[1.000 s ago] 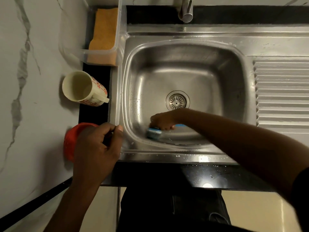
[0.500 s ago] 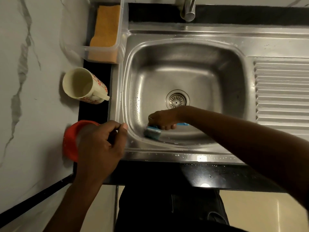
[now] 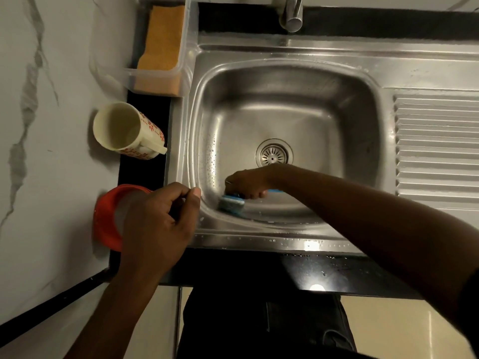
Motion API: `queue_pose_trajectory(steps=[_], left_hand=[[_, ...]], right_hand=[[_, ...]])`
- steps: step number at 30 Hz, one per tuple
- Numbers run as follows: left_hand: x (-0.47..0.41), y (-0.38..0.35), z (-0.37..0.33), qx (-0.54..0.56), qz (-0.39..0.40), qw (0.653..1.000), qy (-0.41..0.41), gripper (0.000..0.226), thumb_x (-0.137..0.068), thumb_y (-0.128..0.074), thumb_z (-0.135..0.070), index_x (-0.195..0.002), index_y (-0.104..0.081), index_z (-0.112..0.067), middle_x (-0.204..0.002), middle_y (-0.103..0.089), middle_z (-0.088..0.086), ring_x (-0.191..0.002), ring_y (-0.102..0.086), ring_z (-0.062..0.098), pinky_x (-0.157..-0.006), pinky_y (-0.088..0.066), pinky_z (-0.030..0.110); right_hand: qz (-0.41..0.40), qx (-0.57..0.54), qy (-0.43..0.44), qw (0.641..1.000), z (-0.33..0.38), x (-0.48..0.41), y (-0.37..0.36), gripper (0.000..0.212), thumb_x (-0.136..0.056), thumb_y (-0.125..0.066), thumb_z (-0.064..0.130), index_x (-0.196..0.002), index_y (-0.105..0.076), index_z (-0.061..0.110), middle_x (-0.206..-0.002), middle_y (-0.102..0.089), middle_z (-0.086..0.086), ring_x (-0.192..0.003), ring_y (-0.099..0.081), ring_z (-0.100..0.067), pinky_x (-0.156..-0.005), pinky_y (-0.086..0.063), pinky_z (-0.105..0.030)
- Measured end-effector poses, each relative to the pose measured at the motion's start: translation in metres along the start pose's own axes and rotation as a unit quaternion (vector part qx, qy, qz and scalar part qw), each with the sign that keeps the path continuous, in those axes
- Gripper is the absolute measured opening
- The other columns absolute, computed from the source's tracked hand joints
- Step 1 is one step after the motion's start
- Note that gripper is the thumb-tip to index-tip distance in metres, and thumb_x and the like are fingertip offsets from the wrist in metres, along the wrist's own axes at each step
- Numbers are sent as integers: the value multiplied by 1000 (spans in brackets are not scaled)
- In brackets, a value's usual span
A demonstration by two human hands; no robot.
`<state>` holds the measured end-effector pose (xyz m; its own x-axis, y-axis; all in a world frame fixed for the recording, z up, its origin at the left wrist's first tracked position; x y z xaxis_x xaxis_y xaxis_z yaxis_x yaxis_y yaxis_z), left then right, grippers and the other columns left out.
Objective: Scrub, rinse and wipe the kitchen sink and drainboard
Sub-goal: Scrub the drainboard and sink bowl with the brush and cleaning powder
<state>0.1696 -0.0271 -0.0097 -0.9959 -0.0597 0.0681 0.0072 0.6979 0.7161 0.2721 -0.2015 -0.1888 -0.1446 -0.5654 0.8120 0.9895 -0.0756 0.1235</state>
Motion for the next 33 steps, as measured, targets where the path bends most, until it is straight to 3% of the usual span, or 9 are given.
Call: queue_pose_trajectory(steps=[8,10,13,16,20,23,26,31,33], left_hand=[[-2,-4,-6,-13,3,999,-36,27,-99,-67,-18,-74,-68,-10,-54,-55,-10,-62,-59,12,-54,-37,8],[-3,-4,-5,-9,5,999,-32,26,-99,-67,-20,-75,-68,-11,-54,-56,-10,-62,-60,14,-54,-37,10],[-4,-4,-5,-17,4,999,-27,25,-99,-66,-22,-76,-68,-12,-54,-56,-9,-62,-59,16,-54,-37,12],[-3,-5,-10,-33,-1,999,-34,25,-98,-68,-19,-74,-68,-12,-53,-53,-9,-63,-59,11,-55,-37,8],[-2,-7,-14,-29,-3,999,-39,27,-98,-68,-22,-72,-67,-14,-51,-51,-8,-61,-58,12,-53,-36,9],[0,-9,-9,-6,-1,999,-32,32,-101,-65,-30,-72,-65,-17,-52,-53,-7,-51,-54,19,-49,-39,20],[3,-11,-3,16,8,1000,-23,34,-102,-61,-37,-73,-63,-20,-53,-53,-6,-48,-53,18,-47,-42,31],[6,-10,-2,10,12,1000,-26,31,-100,-60,-37,-75,-64,-20,-53,-53,-7,-50,-55,18,-48,-42,28],[8,-11,-3,11,12,1000,-20,31,-101,-60,-37,-75,-64,-20,-53,-53,-6,-50,-54,18,-48,-42,28]], right_hand=[[44,4,-176,983,-138,52,-7,42,-89,-58,50,-99,-67,10,-75,-54,-7,-48,-44,-16,-51,-34,-29],[46,50,-162,984,-125,49,-7,32,-102,-52,35,-88,-65,10,-70,-57,-4,-45,-51,-13,-48,-39,-23],[22,81,-61,995,-53,19,-11,32,-101,-46,25,-76,-58,9,-60,-53,-4,-36,-48,-7,-47,-39,-23],[-48,30,-17,998,-11,-16,-11,27,-108,-41,25,-92,-55,8,-66,-53,-3,-39,-47,-8,-41,-38,-22],[-53,19,-26,998,-33,0,-16,23,-108,-41,29,-105,-52,8,-76,-57,-7,-47,-47,-14,-40,-38,-22],[-28,12,-82,996,-84,34,-16,27,-109,-42,27,-111,-58,5,-76,-57,-5,-39,-46,-5,-36,-36,-16],[-7,8,-138,990,-107,56,-12,29,-109,-41,27,-112,-59,5,-74,-53,-4,-46,-43,-12,-36,-34,-16],[-26,35,-76,996,-58,18,-18,23,-105,-44,21,-92,-57,6,-73,-57,-8,-43,-49,-14,-39,-39,-20],[-63,21,-45,997,-33,-5,-18,21,-108,-41,27,-97,-50,11,-76,-57,-6,-49,-50,-15,-46,-40,-25]])
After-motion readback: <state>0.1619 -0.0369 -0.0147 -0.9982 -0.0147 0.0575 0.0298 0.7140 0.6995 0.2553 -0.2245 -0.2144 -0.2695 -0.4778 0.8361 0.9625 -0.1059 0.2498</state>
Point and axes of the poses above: each hand's wrist, its own x-axis away from the middle knuckle, its own y-axis out of the back of the hand, z = x × y, the point moved 3 cm from there along -x, towards the middle knuckle
